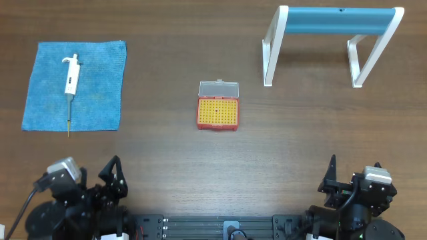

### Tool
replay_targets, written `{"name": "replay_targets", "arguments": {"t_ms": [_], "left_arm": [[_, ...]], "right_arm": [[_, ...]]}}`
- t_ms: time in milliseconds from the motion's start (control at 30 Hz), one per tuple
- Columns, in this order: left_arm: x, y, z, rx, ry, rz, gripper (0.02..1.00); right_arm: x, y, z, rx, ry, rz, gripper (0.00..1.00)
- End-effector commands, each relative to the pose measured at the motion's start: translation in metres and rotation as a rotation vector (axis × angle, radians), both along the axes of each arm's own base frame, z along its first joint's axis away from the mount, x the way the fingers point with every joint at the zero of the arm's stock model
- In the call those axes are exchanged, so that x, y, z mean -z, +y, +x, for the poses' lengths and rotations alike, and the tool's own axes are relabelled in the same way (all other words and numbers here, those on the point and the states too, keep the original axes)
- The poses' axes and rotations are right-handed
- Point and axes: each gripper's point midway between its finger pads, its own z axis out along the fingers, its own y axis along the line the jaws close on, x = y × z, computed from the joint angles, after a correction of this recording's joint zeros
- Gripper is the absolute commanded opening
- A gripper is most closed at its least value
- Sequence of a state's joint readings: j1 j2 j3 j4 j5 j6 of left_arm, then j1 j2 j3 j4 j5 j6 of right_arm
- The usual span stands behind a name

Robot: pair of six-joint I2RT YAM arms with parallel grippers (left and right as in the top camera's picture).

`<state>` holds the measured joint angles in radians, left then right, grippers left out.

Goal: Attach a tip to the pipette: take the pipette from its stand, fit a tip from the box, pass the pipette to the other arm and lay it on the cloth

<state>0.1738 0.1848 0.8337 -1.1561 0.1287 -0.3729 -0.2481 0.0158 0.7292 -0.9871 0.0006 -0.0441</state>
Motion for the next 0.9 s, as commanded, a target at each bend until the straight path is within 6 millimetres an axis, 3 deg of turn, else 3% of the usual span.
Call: {"name": "replay_targets", "arguments": {"t_ms": [33, 167, 233, 467, 600, 800, 900], "left_arm": [[0.014, 0.002, 0.015, -0.001, -0.006, -0.014, 0.886], [0.037, 0.001, 0.012, -0.002, 0.071, -0.027, 0.886], [0.045, 0.0, 0.008, -0.002, 0.103, -0.033, 0.886], [0.055, -0.001, 0.001, -0.002, 0.155, -0.042, 0.886], [0.054, -0.008, 0.006, 0.06, 0.113, -0.018, 0.886], [0.004, 0.018, 0.061, -0.044, -0.283, 0.124, 0.886], [-0.021, 0.016, 0.081, -0.018, -0.509, 0.225, 0.888]], "right_arm": [[0.011, -0.007, -0.004, 0.04, 0.056, -0.011, 0.877], [0.029, -0.005, -0.011, 0.039, 0.13, 0.006, 0.879], [0.028, -0.005, -0.011, 0.039, 0.128, 0.006, 0.879], [0.028, -0.005, -0.011, 0.039, 0.128, 0.006, 0.879], [0.028, -0.005, -0.011, 0.039, 0.128, 0.006, 0.879], [0.028, -0.005, -0.011, 0.039, 0.128, 0.006, 0.882], [0.028, -0.005, -0.011, 0.039, 0.128, 0.006, 0.882]]}}
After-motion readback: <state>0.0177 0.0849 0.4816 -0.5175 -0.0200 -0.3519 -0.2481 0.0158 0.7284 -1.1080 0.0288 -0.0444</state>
